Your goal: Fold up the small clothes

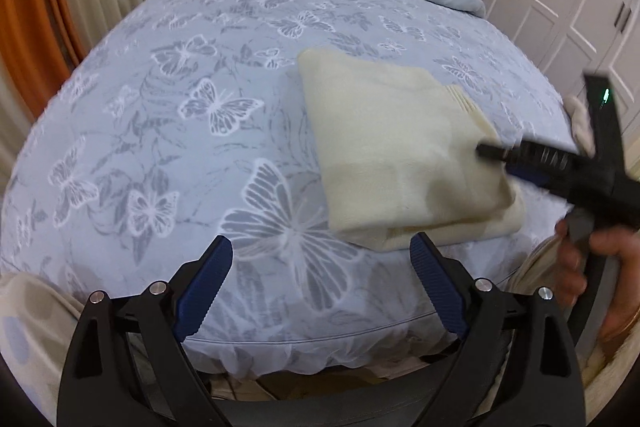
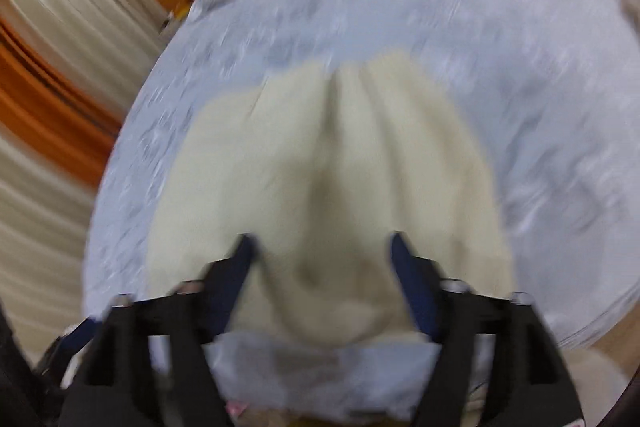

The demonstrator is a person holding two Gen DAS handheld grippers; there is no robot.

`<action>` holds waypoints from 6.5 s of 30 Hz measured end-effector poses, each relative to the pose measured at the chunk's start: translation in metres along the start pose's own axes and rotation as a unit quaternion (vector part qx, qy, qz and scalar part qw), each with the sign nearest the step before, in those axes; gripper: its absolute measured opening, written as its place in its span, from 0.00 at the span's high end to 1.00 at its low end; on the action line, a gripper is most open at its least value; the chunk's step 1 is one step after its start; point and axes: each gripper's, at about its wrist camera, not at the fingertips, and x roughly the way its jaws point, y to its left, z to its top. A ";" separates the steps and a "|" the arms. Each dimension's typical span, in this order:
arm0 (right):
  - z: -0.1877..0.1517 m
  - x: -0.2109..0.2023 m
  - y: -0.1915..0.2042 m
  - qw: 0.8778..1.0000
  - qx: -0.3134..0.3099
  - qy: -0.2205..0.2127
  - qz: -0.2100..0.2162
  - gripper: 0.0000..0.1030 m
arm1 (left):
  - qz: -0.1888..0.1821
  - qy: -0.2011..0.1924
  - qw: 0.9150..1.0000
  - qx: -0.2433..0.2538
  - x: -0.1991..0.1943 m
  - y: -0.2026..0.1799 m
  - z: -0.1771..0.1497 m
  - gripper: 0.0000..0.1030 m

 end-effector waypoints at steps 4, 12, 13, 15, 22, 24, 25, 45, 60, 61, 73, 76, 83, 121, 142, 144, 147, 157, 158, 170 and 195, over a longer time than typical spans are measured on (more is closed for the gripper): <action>-0.003 0.035 -0.011 0.995 0.056 0.067 0.040 0.23 | 0.002 0.018 1.000 -0.010 0.005 0.004 -0.004 0.14; 0.022 -0.002 0.036 0.994 0.011 0.024 0.109 0.84 | 0.000 0.018 0.999 -0.038 -0.004 0.010 0.002 0.14; 0.034 -0.028 0.038 0.991 0.015 -0.006 0.136 0.85 | -0.001 0.016 0.999 -0.042 -0.007 0.011 0.005 0.14; 0.046 -0.064 0.036 0.989 0.001 -0.050 0.136 0.86 | -0.006 0.010 0.999 -0.048 -0.013 0.012 0.009 0.14; 0.019 0.011 -0.070 0.993 0.092 0.073 0.034 0.86 | -0.010 0.029 0.998 -0.050 0.001 0.004 0.011 0.12; 0.006 0.012 -0.087 0.987 0.129 0.061 0.076 0.86 | -0.010 0.044 0.999 -0.031 0.014 -0.007 0.010 0.12; 0.006 0.009 -0.089 0.985 0.140 0.056 0.089 0.86 | -0.009 0.050 0.999 -0.008 0.023 -0.019 0.010 0.12; 0.005 -0.018 -0.078 0.995 0.092 0.037 -0.012 0.70 | 0.033 0.093 0.994 0.054 0.090 -0.047 0.012 0.49; -0.025 0.073 0.065 0.981 -0.144 0.131 0.019 0.97 | 0.071 0.039 0.996 0.039 0.016 -0.019 0.012 0.18; -0.023 0.065 0.067 0.982 -0.135 0.131 0.018 0.97 | 0.073 0.038 0.996 0.037 0.013 -0.014 0.013 0.18; -0.018 0.029 0.031 0.992 -0.021 0.102 0.070 1.00 | 0.049 0.039 0.998 -0.001 0.003 -0.005 0.027 0.15; 0.002 -0.022 0.005 0.999 -0.004 0.019 0.027 1.00 | 0.041 0.017 0.999 0.009 -0.002 -0.015 0.039 0.13; 0.017 0.036 -0.063 0.997 0.030 0.071 -0.028 1.00 | 0.013 0.034 0.999 0.026 0.031 -0.064 0.060 0.12; -0.005 0.031 -0.084 0.991 0.074 0.106 -0.016 0.86 | 0.054 0.102 0.992 0.059 0.079 -0.095 0.056 0.12; 0.015 0.069 -0.123 0.971 0.181 0.086 0.127 0.14 | -0.060 0.158 0.981 -0.100 0.155 -0.067 0.089 0.04; 0.016 0.072 -0.120 0.972 0.174 0.087 0.131 0.13 | -0.054 0.159 0.981 -0.099 0.162 -0.069 0.091 0.04; 0.018 0.077 -0.113 0.973 0.164 0.085 0.135 0.11 | -0.050 0.162 0.981 -0.098 0.169 -0.070 0.094 0.04; 0.024 0.077 -0.108 0.969 0.158 0.072 0.175 0.44 | -0.052 0.165 0.981 -0.089 0.171 -0.071 0.098 0.14; 0.024 0.072 -0.111 0.967 0.165 0.064 0.185 0.54 | -0.053 0.160 0.982 -0.085 0.165 -0.072 0.098 0.18; 0.003 0.047 -0.117 0.967 0.184 0.071 0.159 0.53 | -0.105 0.188 0.971 -0.109 0.148 -0.066 0.072 0.21; 0.014 -0.210 0.054 0.964 -0.014 -0.165 0.210 0.64 | -0.187 -0.045 0.980 -0.053 -0.124 -0.026 0.107 0.43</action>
